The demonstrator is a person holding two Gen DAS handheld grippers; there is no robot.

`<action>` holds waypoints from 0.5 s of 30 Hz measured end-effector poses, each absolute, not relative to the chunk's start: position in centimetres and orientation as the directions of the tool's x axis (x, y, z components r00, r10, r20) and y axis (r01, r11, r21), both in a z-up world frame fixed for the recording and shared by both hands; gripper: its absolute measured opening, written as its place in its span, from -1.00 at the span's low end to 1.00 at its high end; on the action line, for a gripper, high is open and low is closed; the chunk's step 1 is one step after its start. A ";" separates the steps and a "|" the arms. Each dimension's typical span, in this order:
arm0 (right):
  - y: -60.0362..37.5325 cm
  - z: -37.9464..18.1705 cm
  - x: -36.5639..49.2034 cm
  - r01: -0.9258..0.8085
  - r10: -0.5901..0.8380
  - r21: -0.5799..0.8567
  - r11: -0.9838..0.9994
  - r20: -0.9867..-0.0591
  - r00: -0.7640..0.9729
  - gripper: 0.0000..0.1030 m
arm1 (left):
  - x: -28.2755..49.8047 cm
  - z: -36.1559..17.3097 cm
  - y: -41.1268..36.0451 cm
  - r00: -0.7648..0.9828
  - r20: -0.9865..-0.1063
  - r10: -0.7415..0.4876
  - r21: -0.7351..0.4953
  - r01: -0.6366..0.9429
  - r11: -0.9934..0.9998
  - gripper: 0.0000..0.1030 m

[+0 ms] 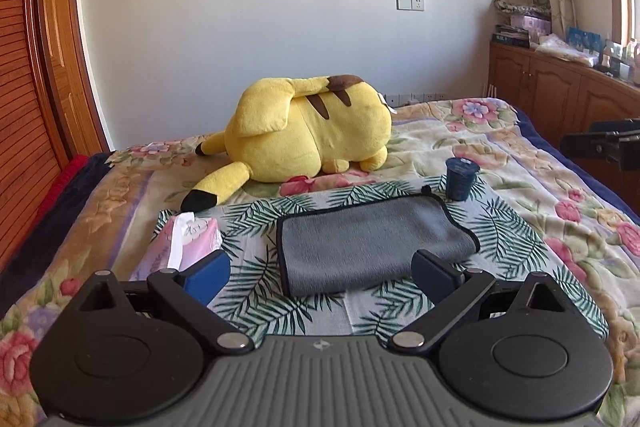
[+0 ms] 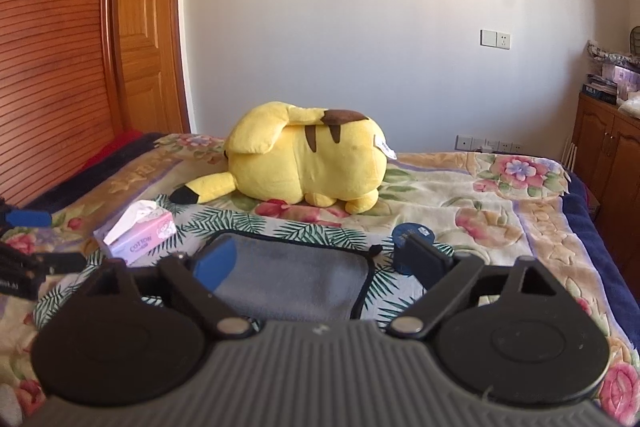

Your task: Fold towel

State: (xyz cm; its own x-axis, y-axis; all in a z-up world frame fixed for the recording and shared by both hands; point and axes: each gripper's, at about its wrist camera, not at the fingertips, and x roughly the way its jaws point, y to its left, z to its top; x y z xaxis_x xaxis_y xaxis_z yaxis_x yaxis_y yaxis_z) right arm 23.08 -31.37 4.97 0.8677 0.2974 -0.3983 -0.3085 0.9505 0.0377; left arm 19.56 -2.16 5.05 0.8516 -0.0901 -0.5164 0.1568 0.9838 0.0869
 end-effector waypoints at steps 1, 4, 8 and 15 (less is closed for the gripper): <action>-31.4 5.0 22.9 -0.307 0.296 0.036 0.951 -0.399 0.868 0.76 | 19.1 5.0 -2.2 0.851 -0.516 -0.092 0.083 0.156 0.984 0.58; -31.4 5.1 22.1 -0.302 0.289 0.033 0.953 -0.400 0.870 0.86 | 17.8 4.8 -2.3 0.852 -0.513 -0.102 0.071 0.161 0.984 0.62; -31.5 5.3 20.9 -0.300 0.287 0.030 0.953 -0.393 0.873 0.94 | 16.1 5.1 -2.4 0.864 -0.492 -0.103 0.068 0.156 0.985 0.65; -31.1 5.3 18.8 -0.299 0.291 0.043 0.953 -0.396 0.871 1.00 | 13.7 5.9 -2.3 0.866 -0.486 -0.118 0.045 0.160 0.986 0.65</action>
